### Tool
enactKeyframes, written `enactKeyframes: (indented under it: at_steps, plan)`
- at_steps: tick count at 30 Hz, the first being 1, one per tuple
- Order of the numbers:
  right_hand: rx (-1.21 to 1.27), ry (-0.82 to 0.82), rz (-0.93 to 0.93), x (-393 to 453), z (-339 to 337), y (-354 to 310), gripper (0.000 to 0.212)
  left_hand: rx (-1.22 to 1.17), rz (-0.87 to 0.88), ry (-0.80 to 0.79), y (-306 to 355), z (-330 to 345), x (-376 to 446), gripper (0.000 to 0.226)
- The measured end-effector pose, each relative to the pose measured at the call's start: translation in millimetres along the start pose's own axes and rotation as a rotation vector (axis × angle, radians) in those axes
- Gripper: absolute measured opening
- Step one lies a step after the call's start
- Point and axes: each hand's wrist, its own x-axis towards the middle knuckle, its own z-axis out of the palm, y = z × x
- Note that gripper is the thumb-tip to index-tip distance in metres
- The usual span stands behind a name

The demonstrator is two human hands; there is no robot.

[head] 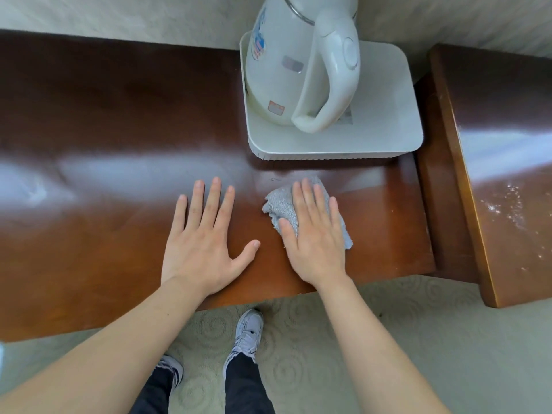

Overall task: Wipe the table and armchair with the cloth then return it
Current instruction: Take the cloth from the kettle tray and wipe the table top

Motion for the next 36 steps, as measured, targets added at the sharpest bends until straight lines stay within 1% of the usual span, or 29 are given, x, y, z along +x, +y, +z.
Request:
enactKeyframes:
  at_steps: [2, 9, 13, 15, 17, 19, 21, 23, 25, 27, 28, 29, 32, 34, 36]
  plan:
    - [0.005, -0.006, 0.02, 19.5, -8.4, 23.6, 0.066, 0.006, 0.002, -0.003, -0.8, 0.7, 0.3, 0.096]
    - [-0.008, 0.048, 0.36, 43.3, -33.2, 119.9, 0.071, -0.008, -0.002, 0.014, -1.6, 2.9, 1.5, 0.098]
    - [-0.023, 0.109, 0.507, 57.2, -29.7, 113.9, 0.065, -0.01, -0.01, 0.015, -1.1, 3.8, 1.4, 0.099]
    - [0.009, 0.104, 0.602, 59.3, -26.7, 94.7, 0.066, -0.01, -0.012, 0.007, -0.3, 2.9, 0.7, 0.099]
    - [0.037, 0.069, 0.627, 57.9, -21.6, 65.5, 0.068, -0.003, -0.013, -0.003, 1.1, 1.6, 1.1, 0.099]
    - [0.036, 0.04, 0.532, 50.6, -15.1, 25.5, 0.07, 0.005, -0.01, -0.017, 1.8, -0.2, 1.1, 0.099]
    - [0.04, 0.04, 0.329, 38.7, -7.3, -17.6, 0.07, 0.013, -0.011, -0.024, 1.5, -1.4, 0.8, 0.099]
    - [0.051, 0.005, 0.134, 25.9, -1.2, -44.5, 0.068, 0.013, -0.006, -0.029, 1.0, -2.1, 0.3, 0.099]
    - [0.048, -0.069, -0.055, 18.9, -0.7, -41.2, 0.066, 0.01, -0.006, -0.026, 0.2, -1.8, 0.9, 0.098]
    - [0.005, -0.122, -0.24, 19.4, -7.9, -10.6, 0.065, 0.016, -0.013, -0.025, 0.3, -1.6, 0.6, 0.097]
    - [-0.02, -0.124, -0.271, 22.0, -12.9, 9.7, 0.065, 0.02, -0.016, -0.025, 0.2, -1.4, 0.7, 0.097]
    - [-0.028, -0.116, -0.231, 25.1, -18.8, 32.2, 0.066, 0.023, -0.018, -0.025, 0.4, -1.3, 0.7, 0.097]
    - [0.006, -0.079, 0.071, 26.3, -34.9, 90.2, 0.067, 0.027, -0.024, -0.013, 0.5, 0.0, 0.4, 0.097]
    - [-0.004, -0.053, 0.198, 21.2, -36.8, 103.1, 0.065, 0.024, -0.023, -0.011, 1.0, 0.1, 0.5, 0.097]
    - [0.001, -0.027, 0.302, 24.3, -32.2, 91.1, 0.063, 0.025, -0.027, -0.008, 0.7, 0.2, 1.0, 0.097]
